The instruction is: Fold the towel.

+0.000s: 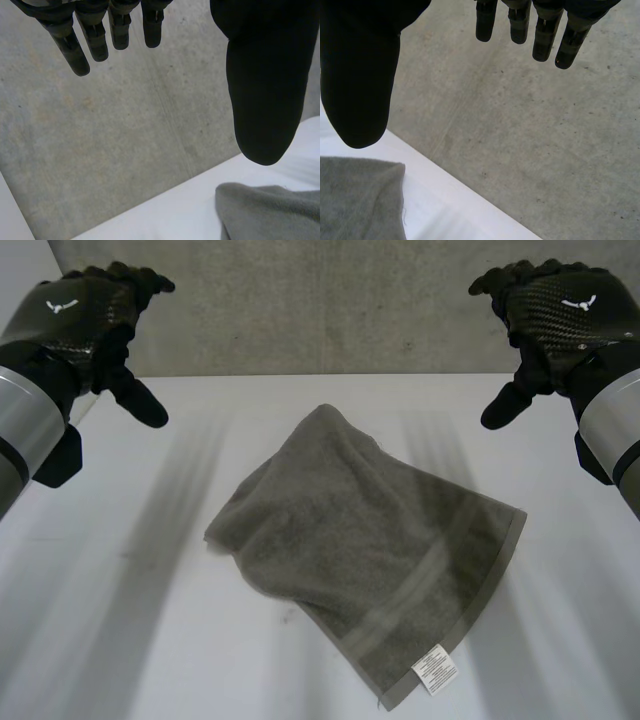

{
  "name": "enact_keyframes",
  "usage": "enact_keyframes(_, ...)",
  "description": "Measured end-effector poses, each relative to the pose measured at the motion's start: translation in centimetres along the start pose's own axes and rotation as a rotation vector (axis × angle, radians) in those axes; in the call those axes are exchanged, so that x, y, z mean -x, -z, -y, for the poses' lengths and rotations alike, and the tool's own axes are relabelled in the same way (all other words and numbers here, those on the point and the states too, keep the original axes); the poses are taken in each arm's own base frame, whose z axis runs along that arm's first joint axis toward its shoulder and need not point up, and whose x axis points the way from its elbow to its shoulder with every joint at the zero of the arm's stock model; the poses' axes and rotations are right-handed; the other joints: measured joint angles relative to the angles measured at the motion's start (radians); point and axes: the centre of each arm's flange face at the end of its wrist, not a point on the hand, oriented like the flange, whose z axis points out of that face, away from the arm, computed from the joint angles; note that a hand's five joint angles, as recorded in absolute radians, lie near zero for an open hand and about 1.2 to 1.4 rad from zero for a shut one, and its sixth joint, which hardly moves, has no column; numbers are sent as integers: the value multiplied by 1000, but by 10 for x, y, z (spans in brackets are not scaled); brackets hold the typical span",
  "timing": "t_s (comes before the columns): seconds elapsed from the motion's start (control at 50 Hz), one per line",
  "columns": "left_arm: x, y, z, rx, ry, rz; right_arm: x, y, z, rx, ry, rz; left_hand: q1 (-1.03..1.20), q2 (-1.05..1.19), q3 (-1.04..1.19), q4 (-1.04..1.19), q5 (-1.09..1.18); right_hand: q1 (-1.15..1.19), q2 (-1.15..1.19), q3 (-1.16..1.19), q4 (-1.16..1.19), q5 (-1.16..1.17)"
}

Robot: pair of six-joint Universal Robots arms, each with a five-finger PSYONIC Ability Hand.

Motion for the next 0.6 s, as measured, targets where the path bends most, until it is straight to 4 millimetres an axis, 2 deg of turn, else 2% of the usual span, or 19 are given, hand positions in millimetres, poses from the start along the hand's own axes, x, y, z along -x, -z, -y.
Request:
enact_keyframes(0.1,0,-9,-14,44,-12,-15,7,1,-11,41,71,36,1,1,0,0,0,0,0,0,0,0)
enact_keyframes(0.12,-1,-15,-26,82,-27,-38,14,3,-23,92,117,76,3,5,1,0,0,0,0,0,0,0)
enact_keyframes(0.14,-1,-15,-26,82,-27,-38,14,3,-23,92,117,76,3,5,1,0,0,0,0,0,0,0)
enact_keyframes(0.18,-1,-23,-42,127,-52,-64,25,6,-37,148,150,128,3,6,2,1,0,0,0,0,0,0)
enact_keyframes(0.22,0,-24,-45,136,-58,-68,32,8,-45,183,163,163,3,6,2,1,0,0,0,0,0,0)
enact_keyframes(0.24,3,-31,-62,186,-85,-82,49,15,-60,252,178,235,3,8,6,2,0,0,0,0,0,0)
enact_keyframes(0.26,6,-34,-69,206,-93,-84,54,18,-65,276,179,260,4,8,6,2,0,0,0,0,0,0)
enact_keyframes(0.34,15,-41,-95,281,-109,-79,71,30,-85,360,157,335,4,12,10,7,0,35,14,18,6,0)
enact_keyframes(0.36,15,-41,-95,281,-109,-79,71,30,-85,360,157,335,4,12,10,7,0,35,14,18,6,0)
enact_keyframes(0.38,21,-44,-109,321,-108,-71,79,37,-98,408,122,374,4,18,15,14,0,92,67,69,62,2)
enact_keyframes(0.44,24,-45,-119,350,-103,-64,84,41,-107,434,92,397,6,21,18,16,1,157,124,123,115,68)
enact_keyframes(0.5,28,-47,-138,398,-92,-57,93,50,-130,470,20,433,18,24,21,21,3,221,177,180,172,119)
enact_keyframes(0.54,28,-47,-143,406,-89,-57,94,50,-132,471,14,435,18,25,22,21,3,221,177,180,172,119)
enact_keyframes(0.58,27,-47,-148,407,-88,-62,98,54,-148,464,-15,436,18,25,23,21,3,238,190,194,187,134)
enact_keyframes(0.6,27,-47,-148,407,-88,-62,98,54,-148,464,-15,436,18,25,23,21,3,238,190,194,187,134)
